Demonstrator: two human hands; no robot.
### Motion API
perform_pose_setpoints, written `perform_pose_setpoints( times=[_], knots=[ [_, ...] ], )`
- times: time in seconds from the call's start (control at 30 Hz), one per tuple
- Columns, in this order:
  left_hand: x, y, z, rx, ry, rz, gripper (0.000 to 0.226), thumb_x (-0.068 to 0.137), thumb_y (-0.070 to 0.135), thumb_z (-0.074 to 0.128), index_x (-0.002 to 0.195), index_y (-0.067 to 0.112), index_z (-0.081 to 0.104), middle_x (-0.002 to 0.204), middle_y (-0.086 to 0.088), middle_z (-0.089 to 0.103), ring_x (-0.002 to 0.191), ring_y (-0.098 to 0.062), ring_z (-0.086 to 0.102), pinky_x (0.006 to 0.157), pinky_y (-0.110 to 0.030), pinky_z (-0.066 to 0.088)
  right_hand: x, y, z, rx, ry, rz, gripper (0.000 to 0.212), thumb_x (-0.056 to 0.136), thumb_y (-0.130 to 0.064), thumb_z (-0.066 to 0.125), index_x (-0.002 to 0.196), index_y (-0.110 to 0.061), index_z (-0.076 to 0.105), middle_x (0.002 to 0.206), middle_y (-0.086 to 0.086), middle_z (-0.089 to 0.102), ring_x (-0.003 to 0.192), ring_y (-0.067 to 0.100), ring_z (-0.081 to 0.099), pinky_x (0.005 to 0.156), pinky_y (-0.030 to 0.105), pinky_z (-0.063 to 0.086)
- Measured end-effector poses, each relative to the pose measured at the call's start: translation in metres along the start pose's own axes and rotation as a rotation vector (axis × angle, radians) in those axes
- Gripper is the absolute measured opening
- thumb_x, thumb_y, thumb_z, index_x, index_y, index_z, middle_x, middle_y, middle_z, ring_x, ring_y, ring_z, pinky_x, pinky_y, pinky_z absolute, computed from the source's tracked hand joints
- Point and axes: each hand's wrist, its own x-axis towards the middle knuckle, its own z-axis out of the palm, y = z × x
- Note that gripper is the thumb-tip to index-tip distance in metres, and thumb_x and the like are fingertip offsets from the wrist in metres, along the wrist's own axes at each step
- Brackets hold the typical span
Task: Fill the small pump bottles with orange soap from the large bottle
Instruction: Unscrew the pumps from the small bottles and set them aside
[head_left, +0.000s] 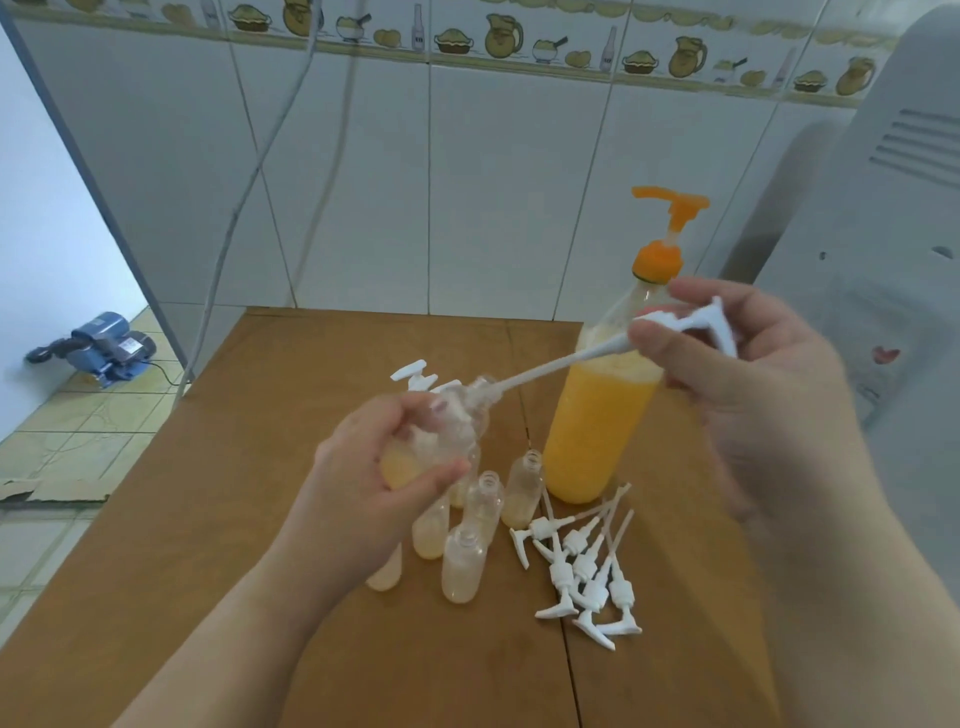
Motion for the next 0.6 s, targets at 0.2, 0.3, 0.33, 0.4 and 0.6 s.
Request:
perform_pose_setpoints(
  times=[0.2, 0.3, 0.33, 0.4, 0.6],
  knots=[
    [0.017, -0.009, -0.022, -0.061, 0.206, -0.2, 0.027, 0.075, 0.041, 0.073, 0.098, 0.04, 0.059, 0.09, 0.024, 0.062, 0.085, 0.009, 0.055, 0.067, -0.018, 0.039, -0.02, 0.033, -0.035, -0.11, 0.267, -0.098, 0.024, 0.068, -0.025, 0.078, 0.089, -0.027, 0.066, 0.08, -0.009, 0.07, 0.068, -0.001, 0.062, 0.059, 0.009, 0.049],
    [0.027, -0.025, -0.038, -0.04, 0.312, -0.262, 0.035, 0.074, 0.038, 0.076, 0.105, 0.031, 0.061, 0.095, 0.015, 0.064, 0.088, -0.005, 0.059, 0.069, -0.025, 0.042, -0.04, 0.075, -0.047, -0.348, 0.372, -0.014, 0.018, 0.074, -0.022, 0.078, 0.082, -0.025, 0.062, 0.077, -0.003, 0.066, 0.055, -0.004, 0.053, 0.047, 0.003, 0.038],
    [0.03, -0.032, -0.042, -0.017, 0.339, -0.279, 0.036, 0.074, 0.037, 0.076, 0.106, 0.029, 0.061, 0.096, 0.012, 0.065, 0.09, -0.009, 0.06, 0.072, -0.029, 0.044, -0.048, 0.091, -0.049, -0.422, 0.37, 0.015, 0.018, 0.076, -0.02, 0.077, 0.08, -0.026, 0.061, 0.075, -0.002, 0.064, 0.055, -0.004, 0.052, 0.045, 0.002, 0.037],
    [0.036, -0.049, -0.048, 0.044, 0.367, -0.321, 0.04, 0.074, 0.036, 0.077, 0.108, 0.024, 0.06, 0.1, 0.005, 0.065, 0.093, -0.015, 0.061, 0.077, -0.037, 0.048, -0.063, 0.125, -0.05, -0.543, 0.339, 0.004, 0.025, 0.076, -0.014, 0.077, 0.081, -0.03, 0.059, 0.076, -0.006, 0.062, 0.067, -0.006, 0.056, 0.053, -0.001, 0.038],
    [0.043, -0.096, -0.037, 0.104, 0.274, -0.505, 0.04, 0.074, 0.022, 0.08, 0.107, 0.017, 0.058, 0.098, -0.002, 0.064, 0.09, -0.021, 0.061, 0.076, -0.036, 0.046, -0.077, 0.2, -0.053, -0.847, 0.106, -0.21, 0.046, 0.069, 0.01, 0.075, 0.084, -0.027, 0.054, 0.093, -0.004, 0.055, 0.084, -0.002, 0.044, 0.079, -0.005, 0.029]
  ],
)
